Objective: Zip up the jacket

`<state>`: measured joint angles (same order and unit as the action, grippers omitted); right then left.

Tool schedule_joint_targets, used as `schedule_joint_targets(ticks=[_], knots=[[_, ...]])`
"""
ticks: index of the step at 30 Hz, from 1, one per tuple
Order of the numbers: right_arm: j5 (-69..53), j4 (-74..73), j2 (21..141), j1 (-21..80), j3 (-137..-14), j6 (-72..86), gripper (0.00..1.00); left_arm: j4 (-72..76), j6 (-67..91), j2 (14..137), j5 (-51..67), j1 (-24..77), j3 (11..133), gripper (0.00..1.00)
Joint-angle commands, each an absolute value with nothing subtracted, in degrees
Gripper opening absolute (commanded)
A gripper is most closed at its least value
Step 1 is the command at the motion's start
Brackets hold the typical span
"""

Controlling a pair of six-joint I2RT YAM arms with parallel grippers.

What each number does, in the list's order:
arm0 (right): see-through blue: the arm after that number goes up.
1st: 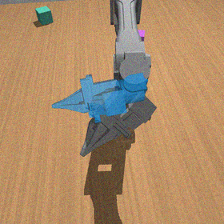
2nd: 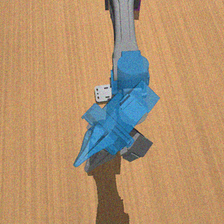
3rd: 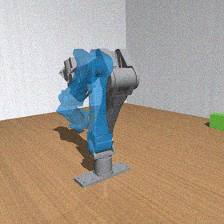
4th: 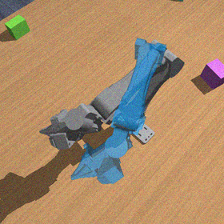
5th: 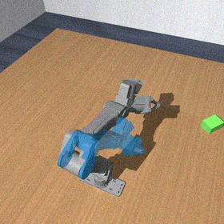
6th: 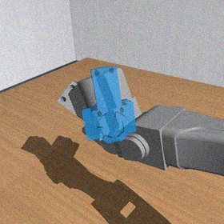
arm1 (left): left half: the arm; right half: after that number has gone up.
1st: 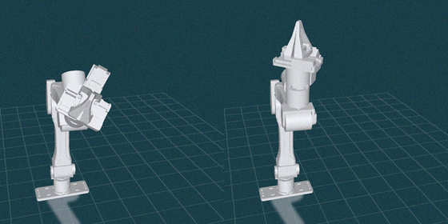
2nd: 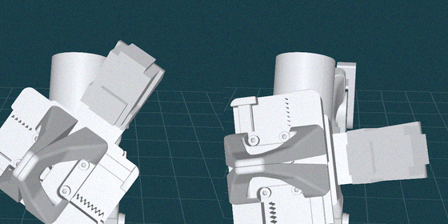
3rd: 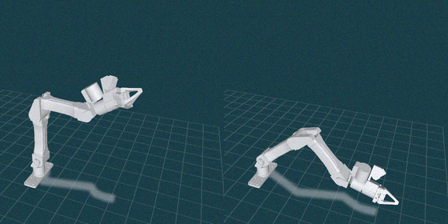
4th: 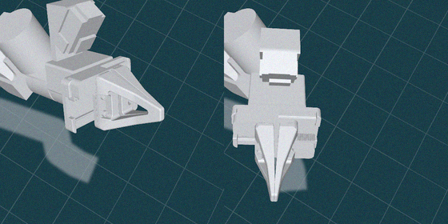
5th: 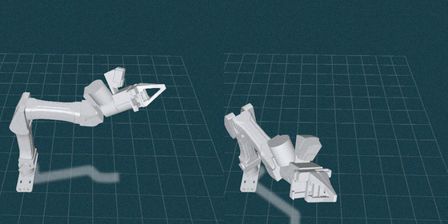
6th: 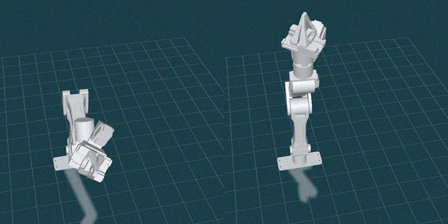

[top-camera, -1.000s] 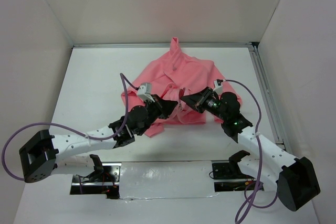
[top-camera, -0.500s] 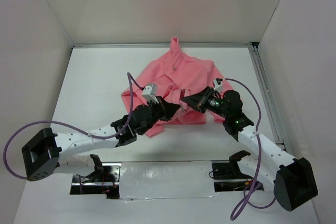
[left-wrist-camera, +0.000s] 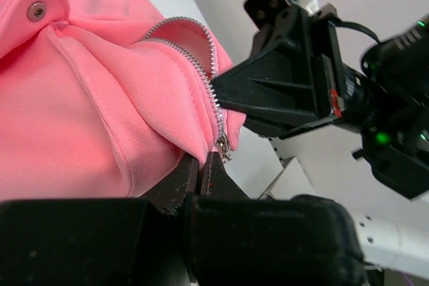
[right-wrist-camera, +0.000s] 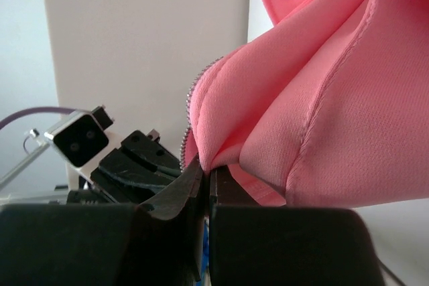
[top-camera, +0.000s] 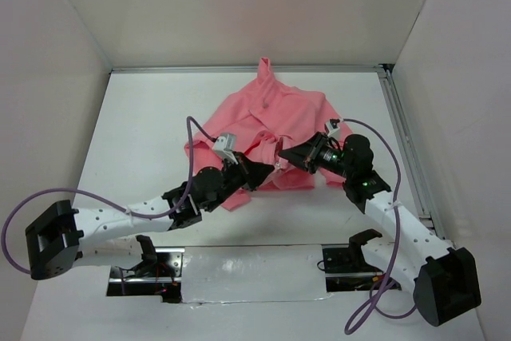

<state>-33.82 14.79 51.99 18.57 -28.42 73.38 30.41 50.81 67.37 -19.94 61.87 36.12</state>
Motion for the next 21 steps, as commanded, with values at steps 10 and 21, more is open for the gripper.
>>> schedule_joint_targets(ticks=[10, 21], knots=[[-24.4, 14.1, 50.8, 13.4, -37.2, 65.4, 0.00, 23.5, 39.5, 65.8, -0.6, 65.1, 31.9, 0.00], [-25.1, -1.6, 54.5, 17.1, -39.2, 44.0, 0.39, 19.0, 41.3, 73.2, -0.4, 59.3, 40.7, 0.00]])
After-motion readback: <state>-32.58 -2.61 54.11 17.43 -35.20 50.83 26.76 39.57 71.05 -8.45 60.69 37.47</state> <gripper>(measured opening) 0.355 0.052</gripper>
